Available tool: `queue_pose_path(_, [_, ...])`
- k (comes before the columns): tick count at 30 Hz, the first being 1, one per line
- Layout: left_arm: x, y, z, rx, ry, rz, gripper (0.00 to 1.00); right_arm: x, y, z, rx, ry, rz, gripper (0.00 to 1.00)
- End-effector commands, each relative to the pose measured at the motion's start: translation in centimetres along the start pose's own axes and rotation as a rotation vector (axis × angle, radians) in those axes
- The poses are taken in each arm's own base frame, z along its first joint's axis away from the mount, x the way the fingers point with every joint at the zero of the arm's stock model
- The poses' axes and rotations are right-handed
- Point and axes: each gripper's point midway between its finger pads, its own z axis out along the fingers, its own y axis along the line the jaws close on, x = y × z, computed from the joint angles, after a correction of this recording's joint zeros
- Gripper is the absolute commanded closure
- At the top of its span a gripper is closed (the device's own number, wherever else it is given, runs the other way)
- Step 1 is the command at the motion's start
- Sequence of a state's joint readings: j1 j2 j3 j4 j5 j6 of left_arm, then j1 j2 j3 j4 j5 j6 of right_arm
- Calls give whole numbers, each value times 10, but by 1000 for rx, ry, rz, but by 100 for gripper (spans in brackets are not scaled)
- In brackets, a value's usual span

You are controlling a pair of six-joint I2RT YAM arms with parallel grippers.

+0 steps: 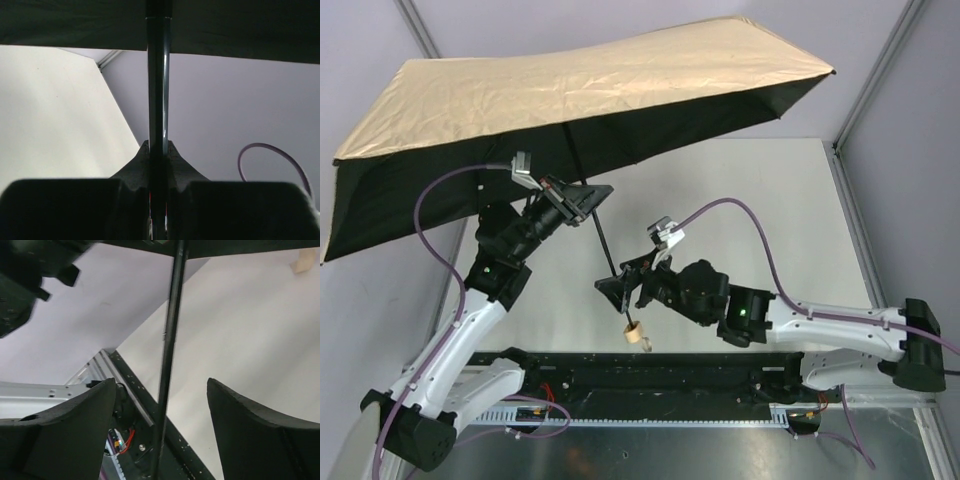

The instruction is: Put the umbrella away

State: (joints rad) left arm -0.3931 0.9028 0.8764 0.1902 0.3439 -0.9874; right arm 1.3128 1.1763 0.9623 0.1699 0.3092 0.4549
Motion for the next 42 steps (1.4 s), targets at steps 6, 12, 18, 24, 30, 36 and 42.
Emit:
queue_pose_path(6, [9,-42,-16,141,-16,-24,100,4,-8,33,82,-69,2,35])
queue_pose_path(12, [28,-39,-19,146,28,-33,100,17,-12,33,96,-27,23,92])
queue_pose_path(18, [29,-33,-37,151,-10,29,39,10,-7,14,29,-25,109,100])
queue_pose_path(24, [-6,-20,-47,70,-215,-39,3,-11,1,-13,-157,-28,320,100])
queue_pose_path(30, [-22,-13,-24,29,-248,-192,1,-27,2,-34,-236,-58,414,100])
queue_pose_path(36, [-27,-12,11,104,-257,-327,1,-22,6,-42,-298,-63,423,100])
queue_pose_path(42, [-26,-10,57,190,-210,-369,1,-14,11,-52,-332,-51,406,100])
